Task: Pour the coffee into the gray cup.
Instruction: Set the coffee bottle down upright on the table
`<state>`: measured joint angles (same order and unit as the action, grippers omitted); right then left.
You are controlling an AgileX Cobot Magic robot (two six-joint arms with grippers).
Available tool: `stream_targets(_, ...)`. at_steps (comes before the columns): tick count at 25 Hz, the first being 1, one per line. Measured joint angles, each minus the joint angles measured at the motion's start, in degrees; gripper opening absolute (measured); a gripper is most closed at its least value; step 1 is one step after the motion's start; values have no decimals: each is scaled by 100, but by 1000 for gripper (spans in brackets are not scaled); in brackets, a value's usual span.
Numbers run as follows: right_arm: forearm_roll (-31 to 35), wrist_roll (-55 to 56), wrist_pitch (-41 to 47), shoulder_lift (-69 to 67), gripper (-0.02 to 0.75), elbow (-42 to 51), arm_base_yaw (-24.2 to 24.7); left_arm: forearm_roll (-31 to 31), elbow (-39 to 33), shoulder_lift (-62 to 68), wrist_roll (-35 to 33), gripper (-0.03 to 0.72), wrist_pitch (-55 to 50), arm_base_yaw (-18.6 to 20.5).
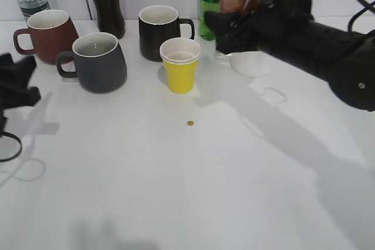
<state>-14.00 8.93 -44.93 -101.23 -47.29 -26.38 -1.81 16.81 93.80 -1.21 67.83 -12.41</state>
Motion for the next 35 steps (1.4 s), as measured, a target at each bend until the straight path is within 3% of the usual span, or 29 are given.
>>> stream_targets(10, 190, -14, 510, 817, 529, 0, 1272, 0, -43, -2508, 0, 330, -2326, 0)
stream_targets(18, 212, -16, 871, 897, 529, 0, 2323, 0, -44, -3771, 0, 330, -3572, 0)
stream_targets(23, 225, -112, 695, 534, 528, 0, 2422, 0, -44, -3958, 0, 326, -3936, 0)
stream_targets(35, 453, -473, -1021, -1286, 529, -104, 2422, 34, -44, -3970, 0, 323, -4057, 0)
